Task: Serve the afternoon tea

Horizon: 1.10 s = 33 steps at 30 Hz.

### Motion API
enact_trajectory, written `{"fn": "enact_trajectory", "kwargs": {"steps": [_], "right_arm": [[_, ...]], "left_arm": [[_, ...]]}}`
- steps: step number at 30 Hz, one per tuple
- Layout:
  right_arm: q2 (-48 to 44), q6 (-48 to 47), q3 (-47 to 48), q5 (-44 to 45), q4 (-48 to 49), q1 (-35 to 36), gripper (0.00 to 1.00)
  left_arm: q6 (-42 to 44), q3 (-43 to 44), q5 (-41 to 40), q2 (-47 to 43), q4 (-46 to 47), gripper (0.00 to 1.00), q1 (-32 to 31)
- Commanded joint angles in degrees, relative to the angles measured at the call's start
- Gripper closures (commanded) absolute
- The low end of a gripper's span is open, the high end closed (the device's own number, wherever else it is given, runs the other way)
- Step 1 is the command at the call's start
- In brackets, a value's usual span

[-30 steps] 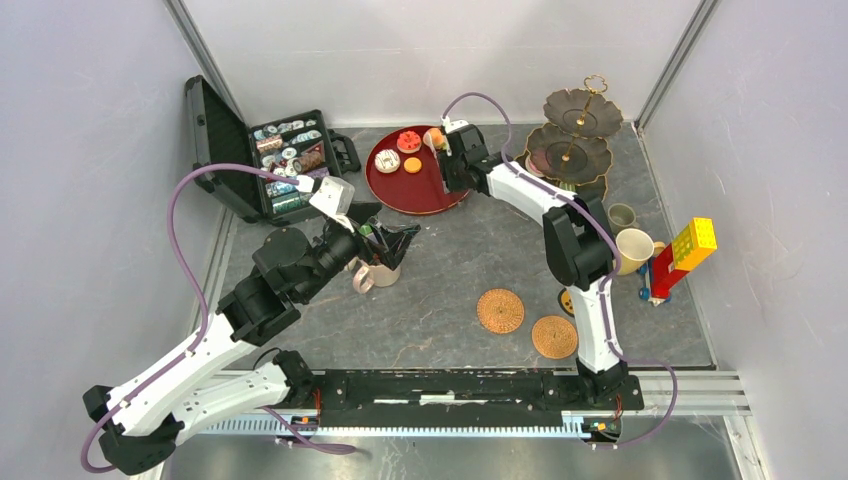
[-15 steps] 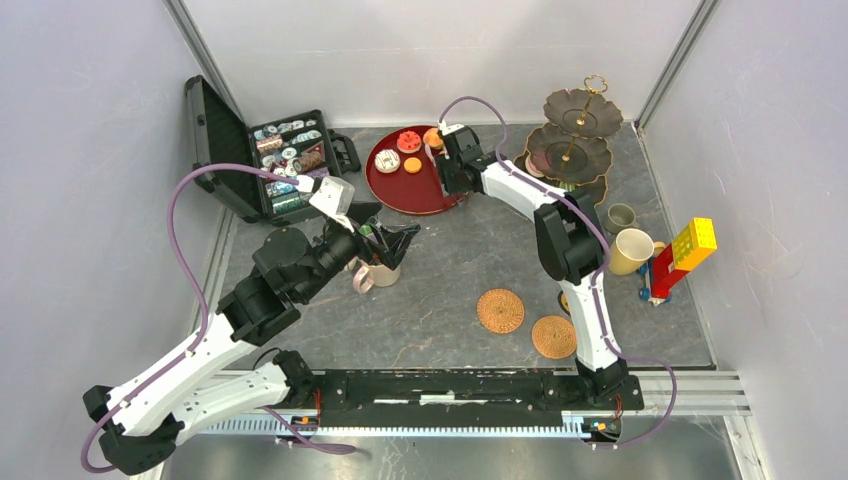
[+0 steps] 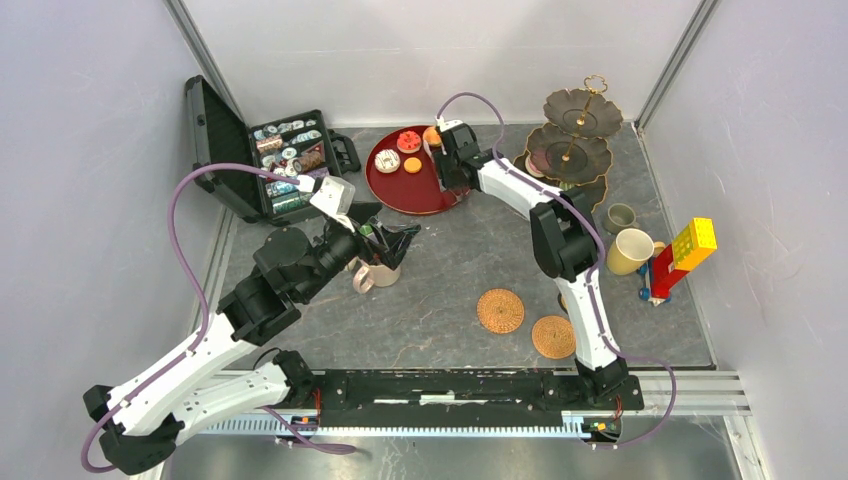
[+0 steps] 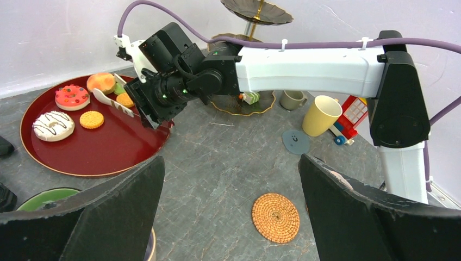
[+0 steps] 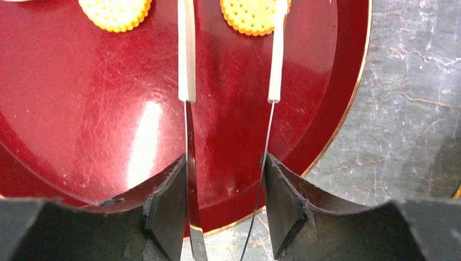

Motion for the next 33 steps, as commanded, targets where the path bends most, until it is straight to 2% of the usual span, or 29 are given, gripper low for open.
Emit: {"fn": "enact_trajectory", "kwargs": {"steps": [1, 20, 33], "right_arm": [[2.02, -0.74, 4.41, 1.49, 2.81, 0.08, 0.46], [3.28, -1.05, 3.40, 3.49, 9.40, 0.08, 0.45], [-2.45, -1.50, -2.63, 3.31, 11.87, 0.15, 0.79]], "left_arm": [[2.47, 1.96, -0.55, 0.15, 1.69, 0.00, 0.21], [2.55, 1.93, -0.64, -0.02, 1.58, 0.00, 0.25], [2.47, 1.92, -0.48, 0.05, 1.58, 0.00, 0.19]]}}
